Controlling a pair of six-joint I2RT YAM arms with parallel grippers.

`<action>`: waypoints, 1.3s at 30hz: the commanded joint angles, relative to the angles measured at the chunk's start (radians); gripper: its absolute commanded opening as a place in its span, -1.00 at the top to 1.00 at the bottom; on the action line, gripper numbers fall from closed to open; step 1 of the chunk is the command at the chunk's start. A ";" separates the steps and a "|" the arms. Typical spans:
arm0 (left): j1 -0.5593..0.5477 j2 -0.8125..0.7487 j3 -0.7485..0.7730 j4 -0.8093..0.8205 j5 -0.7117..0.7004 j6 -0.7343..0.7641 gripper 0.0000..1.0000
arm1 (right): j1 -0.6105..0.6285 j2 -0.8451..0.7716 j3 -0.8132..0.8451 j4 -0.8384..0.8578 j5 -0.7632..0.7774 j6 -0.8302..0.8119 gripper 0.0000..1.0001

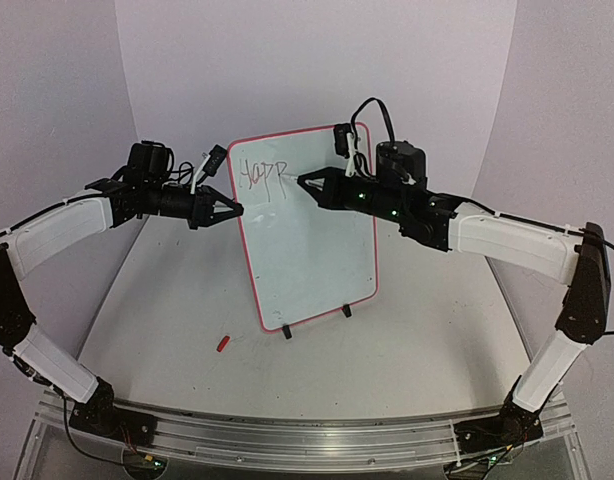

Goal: Write a sentence on the whiteboard
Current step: Write on the whiteboard with the whiteboard.

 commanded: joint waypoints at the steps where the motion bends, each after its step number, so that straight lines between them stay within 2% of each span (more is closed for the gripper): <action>1: -0.031 0.022 -0.018 -0.151 -0.029 0.089 1.00 | 0.000 -0.049 0.006 0.013 -0.027 -0.008 1.00; 10: -0.032 0.016 -0.014 -0.162 -0.038 0.095 1.00 | -0.003 -0.131 -0.046 -0.024 -0.065 -0.028 1.00; 20: -0.032 0.022 -0.010 -0.173 -0.045 0.101 1.00 | -0.068 -0.153 -0.078 -0.032 -0.188 -0.040 1.00; 39: -0.035 0.032 -0.009 -0.176 -0.048 0.105 1.00 | -0.077 -0.031 0.049 -0.032 -0.076 -0.068 1.00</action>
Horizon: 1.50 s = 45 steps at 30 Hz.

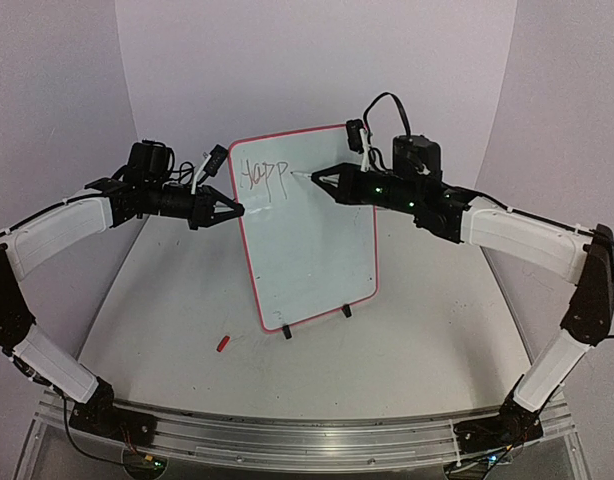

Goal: Write a sentence on the whiteboard
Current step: Write on the whiteboard with the whiteboard.

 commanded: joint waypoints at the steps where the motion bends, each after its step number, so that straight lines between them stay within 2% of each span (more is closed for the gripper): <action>1: -0.029 0.036 -0.014 -0.165 -0.048 0.090 1.00 | 0.000 0.006 0.056 0.021 0.053 -0.022 1.00; 28: -0.036 0.034 -0.014 -0.167 -0.051 0.092 1.00 | 0.001 -0.040 -0.061 -0.011 0.084 0.014 1.00; 38: -0.036 0.032 -0.014 -0.168 -0.053 0.092 1.00 | 0.001 -0.100 -0.062 0.060 -0.002 0.010 1.00; 45: -0.037 0.033 -0.014 -0.168 -0.052 0.092 1.00 | 0.003 -0.068 -0.004 0.074 0.044 -0.014 1.00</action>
